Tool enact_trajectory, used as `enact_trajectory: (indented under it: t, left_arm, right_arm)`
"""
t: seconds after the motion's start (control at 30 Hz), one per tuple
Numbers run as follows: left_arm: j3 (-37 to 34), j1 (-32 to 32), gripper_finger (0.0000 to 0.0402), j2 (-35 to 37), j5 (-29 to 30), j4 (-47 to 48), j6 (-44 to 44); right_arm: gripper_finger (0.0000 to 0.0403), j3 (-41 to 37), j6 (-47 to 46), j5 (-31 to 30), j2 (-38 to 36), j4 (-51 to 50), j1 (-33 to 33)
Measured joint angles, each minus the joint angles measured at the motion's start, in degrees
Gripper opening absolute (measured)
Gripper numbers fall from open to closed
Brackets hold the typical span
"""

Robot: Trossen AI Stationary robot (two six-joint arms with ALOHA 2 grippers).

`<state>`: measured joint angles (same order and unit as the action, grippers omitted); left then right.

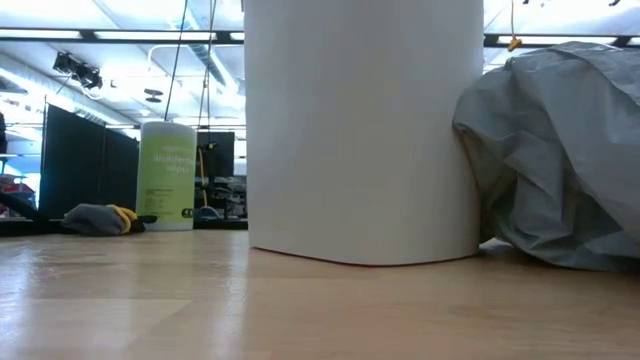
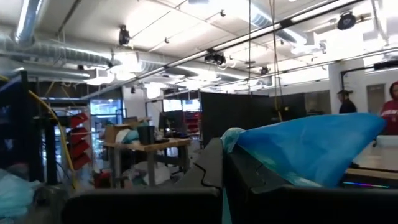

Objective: Place trash/remove bag and relplace
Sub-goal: Put the new dark blue trash bag into the trash bin

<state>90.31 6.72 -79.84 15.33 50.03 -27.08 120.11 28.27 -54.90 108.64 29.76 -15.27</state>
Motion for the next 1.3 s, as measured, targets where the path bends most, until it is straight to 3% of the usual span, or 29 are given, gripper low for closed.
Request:
enact_trajectory:
  t: [0.3, 0.5, 0.6, 0.7, 0.97, 1.2, 1.3]
  left_arm:
    - [11.73, 0.02, 0.0003, 0.19, 2.42, 10.90, 5.89]
    - [15.68, 0.02, 0.0004, 0.19, -6.89, 19.76, 5.53]
    - [16.94, 0.97, 0.0004, 0.27, -7.84, 20.13, 3.05]
    - [18.40, 3.02, 0.0002, 0.75, -8.16, 15.42, 2.64]
    - [19.18, 8.36, 0.0001, -0.58, -14.74, -13.79, 8.83]
    - [19.01, 9.98, 0.0001, -4.27, -10.89, -16.88, 13.51]
    - [19.07, 10.46, 0.0001, -3.85, -13.97, -14.92, 17.61]
  right_arm:
    - [0.0000, 0.00, 2.03, -0.71, 0.00, -0.33, 0.18]
    - [0.0000, 0.00, 2.63, -2.49, 0.00, -0.38, 0.77]
    - [0.0000, 0.00, 2.66, -2.49, 0.00, -0.49, 1.28]
    - [0.0000, 0.00, 2.42, -2.49, 0.00, -1.32, 2.00]
    - [0.0000, 0.00, 1.71, -2.45, 0.02, -2.91, 3.49]
    - [0.0000, 0.00, 2.28, 0.56, 0.09, -4.85, 3.83]
    - [0.0000, 0.00, 2.40, 2.51, 0.09, -5.34, 3.20]
